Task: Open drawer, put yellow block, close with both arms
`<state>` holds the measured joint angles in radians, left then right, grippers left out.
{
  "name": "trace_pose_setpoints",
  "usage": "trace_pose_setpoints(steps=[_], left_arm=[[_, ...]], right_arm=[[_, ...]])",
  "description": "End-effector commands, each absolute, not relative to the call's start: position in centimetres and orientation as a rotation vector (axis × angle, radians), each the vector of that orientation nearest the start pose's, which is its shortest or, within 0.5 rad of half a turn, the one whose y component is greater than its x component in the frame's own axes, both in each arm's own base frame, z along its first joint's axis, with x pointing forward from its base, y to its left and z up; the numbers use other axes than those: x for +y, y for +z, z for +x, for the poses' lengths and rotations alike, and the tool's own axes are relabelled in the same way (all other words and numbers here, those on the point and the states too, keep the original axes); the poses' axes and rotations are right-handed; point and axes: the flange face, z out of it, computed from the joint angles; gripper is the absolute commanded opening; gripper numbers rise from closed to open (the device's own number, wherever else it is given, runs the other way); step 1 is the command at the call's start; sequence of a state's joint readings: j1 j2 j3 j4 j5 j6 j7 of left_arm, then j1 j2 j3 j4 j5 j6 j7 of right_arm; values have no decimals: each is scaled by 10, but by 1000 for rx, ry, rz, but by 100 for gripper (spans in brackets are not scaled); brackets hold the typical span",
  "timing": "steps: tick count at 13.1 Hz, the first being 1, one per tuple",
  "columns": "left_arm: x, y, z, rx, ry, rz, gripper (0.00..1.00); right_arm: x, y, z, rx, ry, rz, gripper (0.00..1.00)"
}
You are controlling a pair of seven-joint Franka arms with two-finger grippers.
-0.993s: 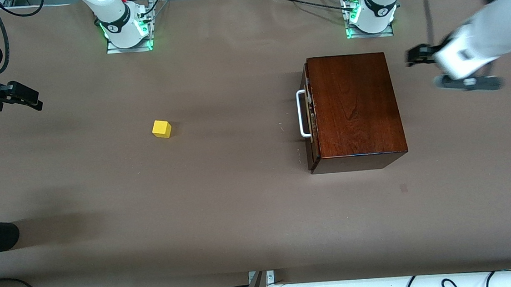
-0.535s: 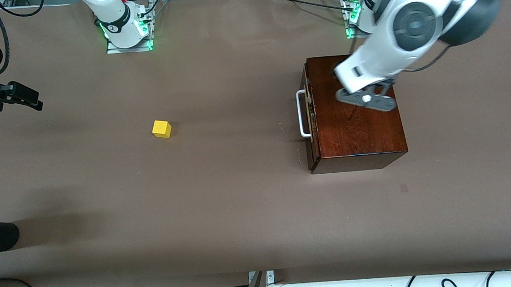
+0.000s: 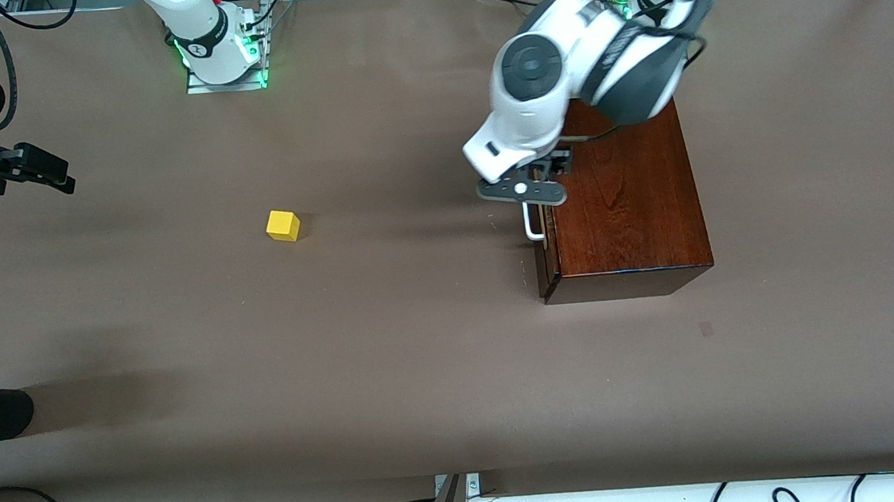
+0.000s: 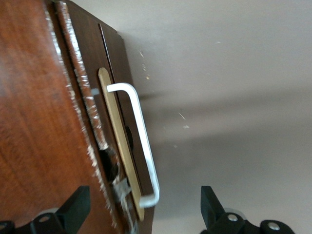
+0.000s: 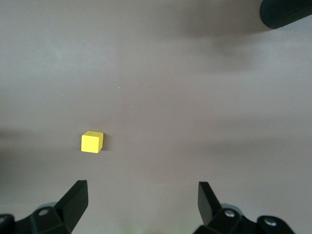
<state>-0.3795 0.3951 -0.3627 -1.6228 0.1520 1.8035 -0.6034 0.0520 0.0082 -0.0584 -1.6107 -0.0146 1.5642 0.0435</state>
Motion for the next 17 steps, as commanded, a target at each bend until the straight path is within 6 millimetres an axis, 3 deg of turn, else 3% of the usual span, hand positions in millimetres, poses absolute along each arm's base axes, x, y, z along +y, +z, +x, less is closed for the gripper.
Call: trace_pose_setpoints(steps=[1,9,17], left_arm=[[-424,367,494,232,158,-2950,100],[-438,323,463,176,60,-2908,100],[-436,299,457,190,-37,-2904,100]], right_arm=[[-6,602,554,84,75,-3142,100],[-6,601,555,84,77,-3142,100],[-6,601,554,84,79,-3142,100]])
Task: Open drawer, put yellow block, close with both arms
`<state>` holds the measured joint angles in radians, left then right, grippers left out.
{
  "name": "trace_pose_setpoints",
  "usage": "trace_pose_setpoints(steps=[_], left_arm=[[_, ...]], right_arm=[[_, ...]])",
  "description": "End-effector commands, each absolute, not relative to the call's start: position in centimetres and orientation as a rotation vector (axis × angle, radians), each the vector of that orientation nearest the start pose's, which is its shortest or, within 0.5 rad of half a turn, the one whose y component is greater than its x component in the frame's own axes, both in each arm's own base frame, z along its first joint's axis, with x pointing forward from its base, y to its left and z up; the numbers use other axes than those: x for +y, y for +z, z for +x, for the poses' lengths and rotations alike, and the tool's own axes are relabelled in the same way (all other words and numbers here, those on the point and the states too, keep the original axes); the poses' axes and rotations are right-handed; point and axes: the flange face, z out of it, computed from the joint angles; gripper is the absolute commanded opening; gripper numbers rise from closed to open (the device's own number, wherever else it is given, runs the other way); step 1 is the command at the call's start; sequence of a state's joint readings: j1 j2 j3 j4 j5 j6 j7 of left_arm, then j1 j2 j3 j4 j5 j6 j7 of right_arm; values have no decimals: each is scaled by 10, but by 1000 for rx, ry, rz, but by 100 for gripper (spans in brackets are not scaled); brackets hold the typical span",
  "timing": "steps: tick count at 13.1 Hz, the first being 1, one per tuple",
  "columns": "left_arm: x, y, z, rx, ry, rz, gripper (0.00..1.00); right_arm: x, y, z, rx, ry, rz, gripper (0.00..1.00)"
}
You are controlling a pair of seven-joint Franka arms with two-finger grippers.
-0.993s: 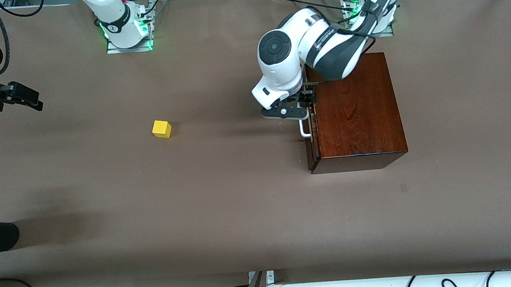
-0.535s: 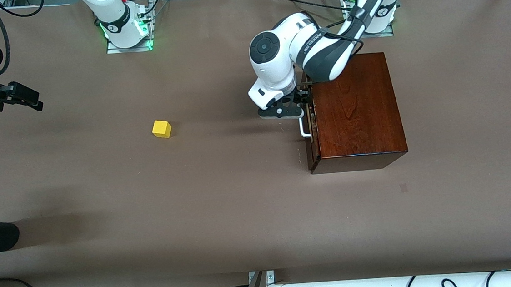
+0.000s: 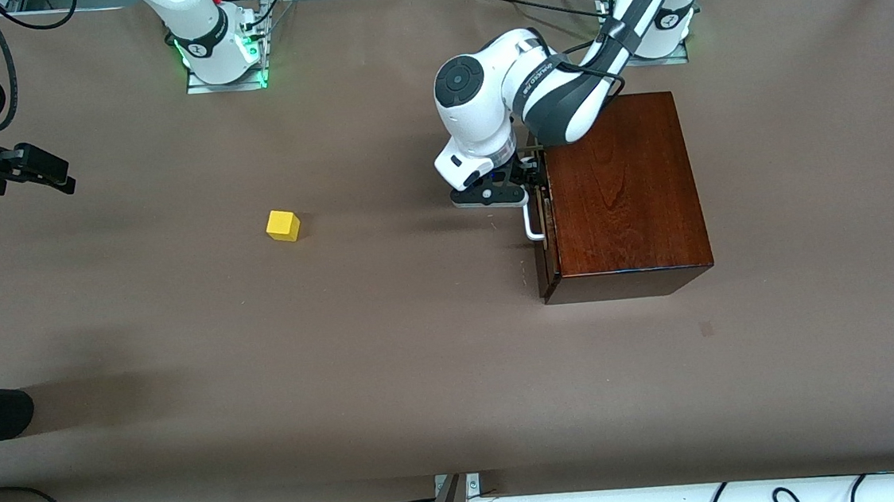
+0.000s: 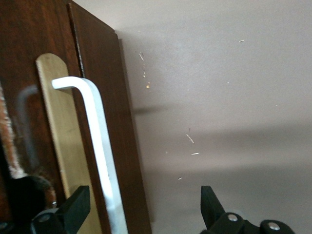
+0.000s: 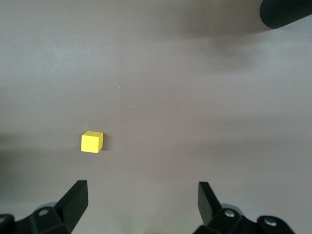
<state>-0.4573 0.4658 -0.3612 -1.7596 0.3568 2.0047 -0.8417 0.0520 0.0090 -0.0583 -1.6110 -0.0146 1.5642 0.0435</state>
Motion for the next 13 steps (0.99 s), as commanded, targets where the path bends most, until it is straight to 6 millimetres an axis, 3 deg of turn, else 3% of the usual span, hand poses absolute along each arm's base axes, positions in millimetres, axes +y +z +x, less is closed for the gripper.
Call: trace_pose_setpoints(steps=[1,9,13], left_arm=[[-436,296,456,192,-36,-2907,100],[-440,282,456,136,-45,-2936,100],[-451,281,451,87,-64,-2964,100]], right_arm=[[-6,601,554,84,80,-3142,100],[-5,601,554,82,82,-3142,100],[-5,601,554,82,82,-3142,100]])
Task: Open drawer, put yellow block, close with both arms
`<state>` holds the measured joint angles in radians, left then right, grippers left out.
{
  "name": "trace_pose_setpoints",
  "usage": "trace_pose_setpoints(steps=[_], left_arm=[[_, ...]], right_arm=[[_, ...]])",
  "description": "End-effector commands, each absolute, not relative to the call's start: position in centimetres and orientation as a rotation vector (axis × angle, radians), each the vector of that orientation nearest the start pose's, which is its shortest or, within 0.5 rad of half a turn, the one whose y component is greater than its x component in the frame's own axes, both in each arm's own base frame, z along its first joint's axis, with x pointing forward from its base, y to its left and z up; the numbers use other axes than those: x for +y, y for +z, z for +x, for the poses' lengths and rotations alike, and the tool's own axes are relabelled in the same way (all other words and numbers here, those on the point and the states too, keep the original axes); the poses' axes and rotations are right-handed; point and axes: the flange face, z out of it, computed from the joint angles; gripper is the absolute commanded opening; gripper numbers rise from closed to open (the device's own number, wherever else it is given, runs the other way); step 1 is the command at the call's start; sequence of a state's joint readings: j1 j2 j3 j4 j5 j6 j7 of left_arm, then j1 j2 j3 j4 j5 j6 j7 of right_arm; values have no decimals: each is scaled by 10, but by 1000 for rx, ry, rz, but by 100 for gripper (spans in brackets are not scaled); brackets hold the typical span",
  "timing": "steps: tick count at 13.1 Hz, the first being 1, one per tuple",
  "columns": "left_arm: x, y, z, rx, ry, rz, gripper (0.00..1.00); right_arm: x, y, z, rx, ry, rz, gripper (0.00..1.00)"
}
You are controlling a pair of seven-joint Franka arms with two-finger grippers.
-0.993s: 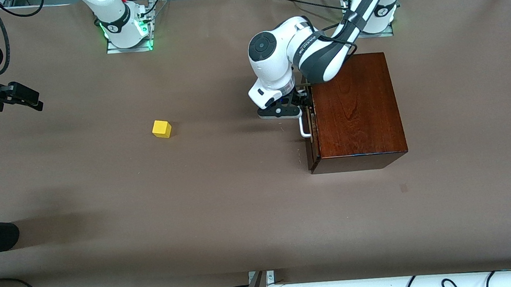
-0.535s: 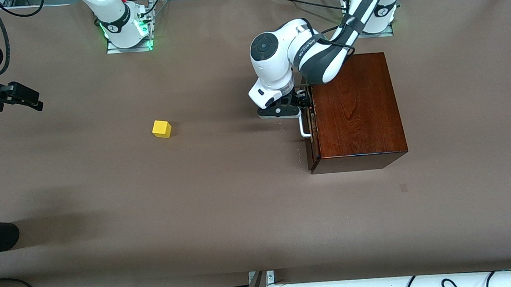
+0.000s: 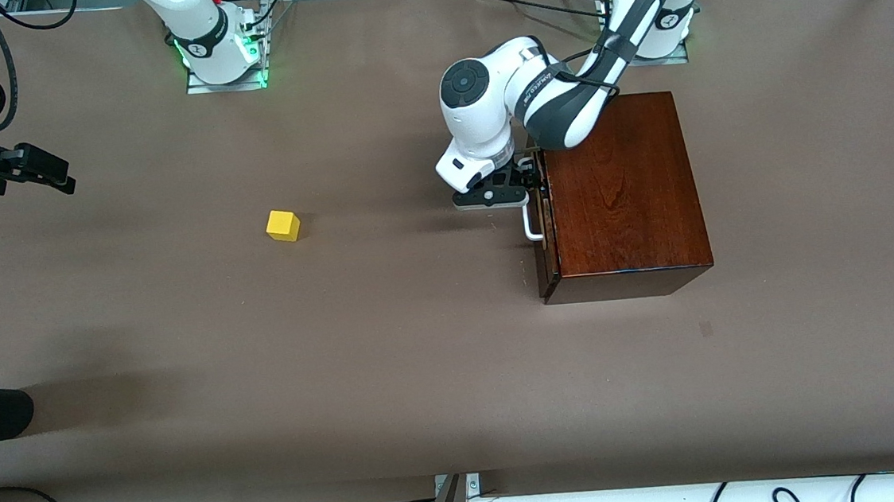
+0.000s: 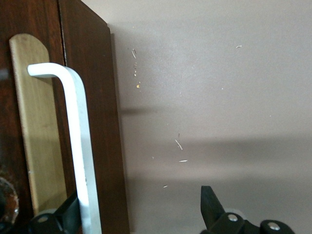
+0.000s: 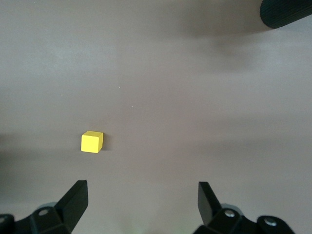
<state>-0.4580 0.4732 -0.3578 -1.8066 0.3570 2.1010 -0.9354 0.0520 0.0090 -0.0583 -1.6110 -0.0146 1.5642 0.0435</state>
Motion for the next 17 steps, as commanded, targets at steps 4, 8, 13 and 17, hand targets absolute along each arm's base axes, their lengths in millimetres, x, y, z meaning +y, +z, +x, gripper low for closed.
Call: trace_pose_setpoints(steps=[4,8,13,17], left_arm=[[-472,286,438,123,-77,-2996,100],[-485,279,433,111,-64,-3066,100],[-509,290,440,76,-45,-3132,100],[-520,296,456,49,-65,-3169,100]], right_arm=[[-5,601,554,82,82,-3142,100],[-5,601,554,82,82,-3142,100],[-4,601,554,80,82,-3142,100],[-4,601,554,79,82,-3142,100]])
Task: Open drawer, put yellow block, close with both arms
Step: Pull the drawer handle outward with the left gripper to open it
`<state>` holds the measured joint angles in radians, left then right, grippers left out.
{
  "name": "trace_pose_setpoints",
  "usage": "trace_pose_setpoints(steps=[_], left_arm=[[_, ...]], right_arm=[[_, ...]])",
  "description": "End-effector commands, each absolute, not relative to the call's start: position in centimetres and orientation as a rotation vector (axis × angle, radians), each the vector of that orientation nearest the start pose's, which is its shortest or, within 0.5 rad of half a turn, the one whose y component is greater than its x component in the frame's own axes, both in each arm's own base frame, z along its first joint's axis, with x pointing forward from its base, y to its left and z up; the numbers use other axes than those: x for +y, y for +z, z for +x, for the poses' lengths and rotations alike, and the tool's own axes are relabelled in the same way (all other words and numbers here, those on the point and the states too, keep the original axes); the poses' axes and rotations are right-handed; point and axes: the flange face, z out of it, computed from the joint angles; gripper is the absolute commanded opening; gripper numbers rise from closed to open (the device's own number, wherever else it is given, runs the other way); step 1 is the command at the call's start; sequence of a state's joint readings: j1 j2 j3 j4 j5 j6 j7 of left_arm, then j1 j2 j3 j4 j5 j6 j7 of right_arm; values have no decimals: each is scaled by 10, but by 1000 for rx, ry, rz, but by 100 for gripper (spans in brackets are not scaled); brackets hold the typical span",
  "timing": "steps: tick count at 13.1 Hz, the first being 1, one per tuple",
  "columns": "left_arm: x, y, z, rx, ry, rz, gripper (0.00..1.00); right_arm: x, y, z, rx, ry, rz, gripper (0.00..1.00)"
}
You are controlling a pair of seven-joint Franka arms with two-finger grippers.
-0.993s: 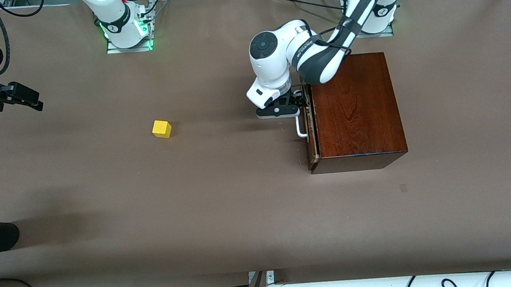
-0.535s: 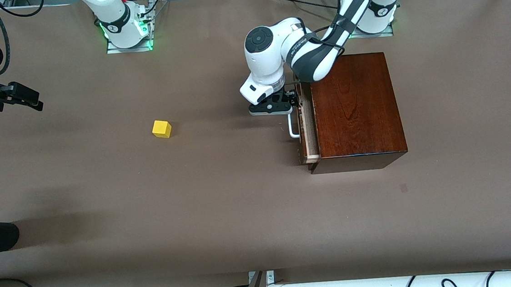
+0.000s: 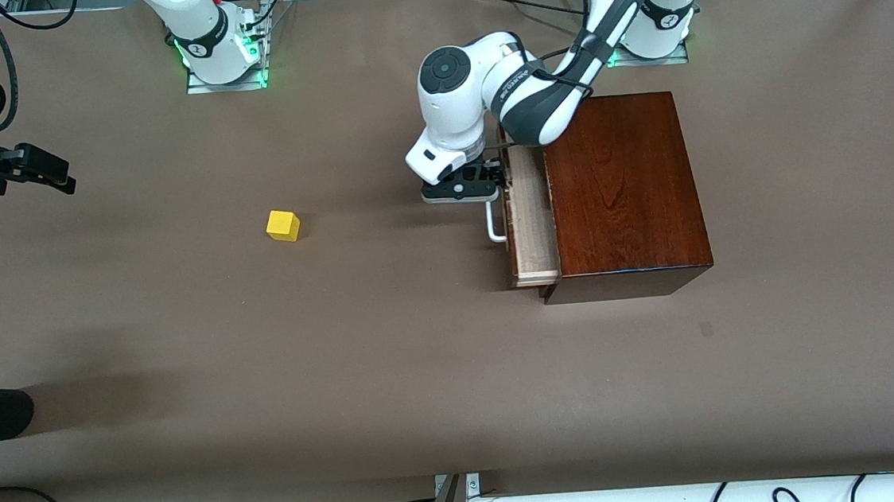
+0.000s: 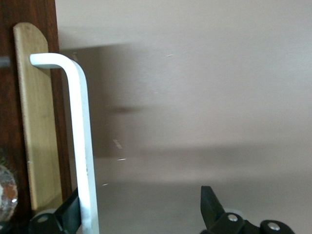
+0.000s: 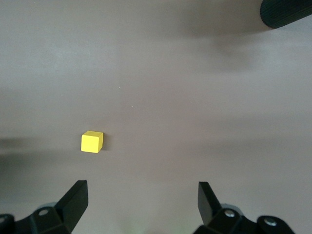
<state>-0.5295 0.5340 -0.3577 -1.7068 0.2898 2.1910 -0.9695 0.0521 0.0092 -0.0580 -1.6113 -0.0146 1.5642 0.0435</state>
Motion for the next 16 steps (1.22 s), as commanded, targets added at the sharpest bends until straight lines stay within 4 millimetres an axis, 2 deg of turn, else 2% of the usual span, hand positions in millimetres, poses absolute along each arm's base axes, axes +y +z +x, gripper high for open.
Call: trace_pose_setpoints(steps=[1,7,10,13,16], left_arm=[[-521,298,459,36,-60,-3181,100],[-520,305,462,50,-60,-3175,100],[-511,315,457,78,-14,-3088,100],[-502,348,457,117,-20,-3053,100],[-488,408,469,74,-48,-3052,100]], right_arm=[[-4,600,555,80,84,-3142,100],[-5,602,553,77,87,-3148,100],[-5,604,553,79,77,-3145,100],[-5,605,553,82,72,-3145,100],[-3,604,553,72,77,-3144,100]])
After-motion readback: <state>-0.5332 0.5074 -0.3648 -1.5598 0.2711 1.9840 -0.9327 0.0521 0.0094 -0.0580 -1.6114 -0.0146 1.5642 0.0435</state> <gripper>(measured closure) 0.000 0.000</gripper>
